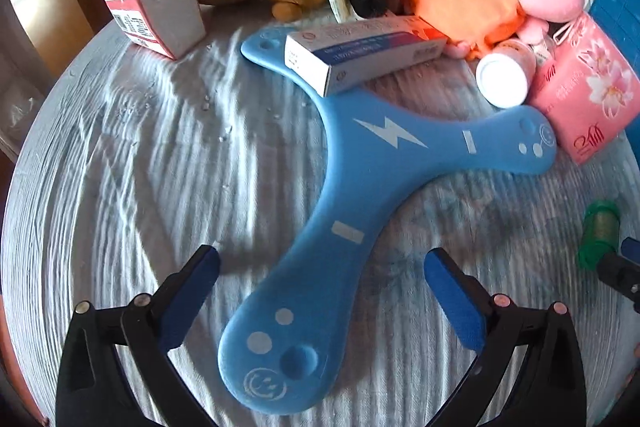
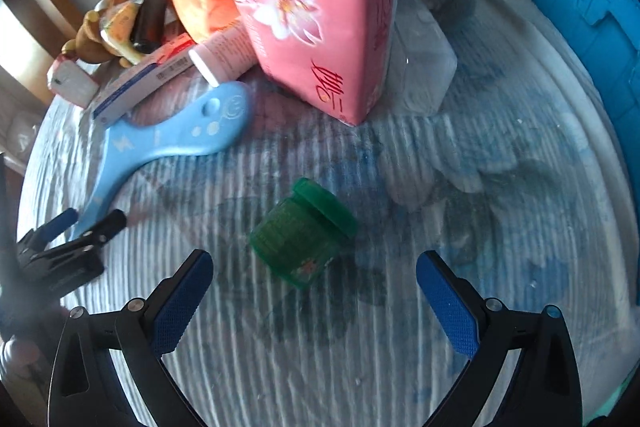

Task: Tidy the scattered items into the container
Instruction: 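Grasp the green jar with the right tool while the left tool grasps the blue boomerang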

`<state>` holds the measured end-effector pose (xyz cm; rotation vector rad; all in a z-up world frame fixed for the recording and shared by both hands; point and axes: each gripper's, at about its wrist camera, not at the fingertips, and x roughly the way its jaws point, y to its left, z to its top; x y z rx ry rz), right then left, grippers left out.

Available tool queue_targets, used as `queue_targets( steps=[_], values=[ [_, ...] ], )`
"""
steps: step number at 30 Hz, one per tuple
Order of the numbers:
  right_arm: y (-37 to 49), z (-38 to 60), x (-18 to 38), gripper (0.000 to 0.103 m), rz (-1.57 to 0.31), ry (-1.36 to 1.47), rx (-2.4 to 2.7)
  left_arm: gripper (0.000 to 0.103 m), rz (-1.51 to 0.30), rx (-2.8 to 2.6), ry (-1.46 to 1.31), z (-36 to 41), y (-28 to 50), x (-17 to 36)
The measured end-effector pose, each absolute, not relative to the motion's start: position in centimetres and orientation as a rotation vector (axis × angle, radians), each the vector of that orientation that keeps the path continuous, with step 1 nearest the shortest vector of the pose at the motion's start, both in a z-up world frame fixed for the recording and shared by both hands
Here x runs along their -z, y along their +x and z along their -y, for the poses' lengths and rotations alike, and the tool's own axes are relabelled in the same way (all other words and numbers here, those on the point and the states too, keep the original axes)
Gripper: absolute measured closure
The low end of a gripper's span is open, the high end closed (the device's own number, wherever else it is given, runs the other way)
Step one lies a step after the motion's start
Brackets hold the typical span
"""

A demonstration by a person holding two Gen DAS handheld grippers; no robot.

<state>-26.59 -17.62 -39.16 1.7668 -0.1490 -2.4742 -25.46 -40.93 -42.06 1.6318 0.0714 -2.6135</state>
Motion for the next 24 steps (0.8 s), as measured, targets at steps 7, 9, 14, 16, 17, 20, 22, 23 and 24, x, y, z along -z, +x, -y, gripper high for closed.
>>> queue_targets(
  steps=[7,9,14,16,17,20,22,23,24],
  values=[
    [-26.1,17.3,40.3,0.000,0.108,1.702,2.437,0.000,-0.070,2.668,1.533,40.7,-24.6,42.2],
    [-26.1,17.3,40.3,0.000,0.105,1.699,2.435,0.000,-0.073,2.668,1.531,40.7,-24.5,42.1],
    [-25.5,16.8,39.1,0.000,0.161,1.656,2.439,0.041,-0.039,2.690,1.573,39.4,-24.7,41.1],
    [-25.3,17.0,38.1,0.001,0.134,1.608,2.469,0.042,-0.018,2.690,1.573,38.9,-24.9,41.0],
    [-25.3,17.2,38.0,0.001,0.119,1.604,2.469,0.042,-0.028,2.691,1.568,38.9,-25.0,41.0],
    [-26.1,17.5,38.8,0.006,0.086,1.638,2.448,0.039,-0.045,2.691,1.538,38.9,-25.4,41.0],
    [-26.4,17.6,39.6,0.009,0.067,1.660,2.439,0.033,-0.055,2.694,1.515,39.1,-25.6,41.2],
    [-26.3,17.6,39.7,0.012,0.048,1.648,2.455,0.032,-0.069,2.695,1.511,39.2,-25.6,41.2],
    [-26.3,17.8,39.8,0.017,0.031,1.643,2.466,0.032,-0.071,2.696,1.512,39.2,-25.7,41.1]
  ],
)
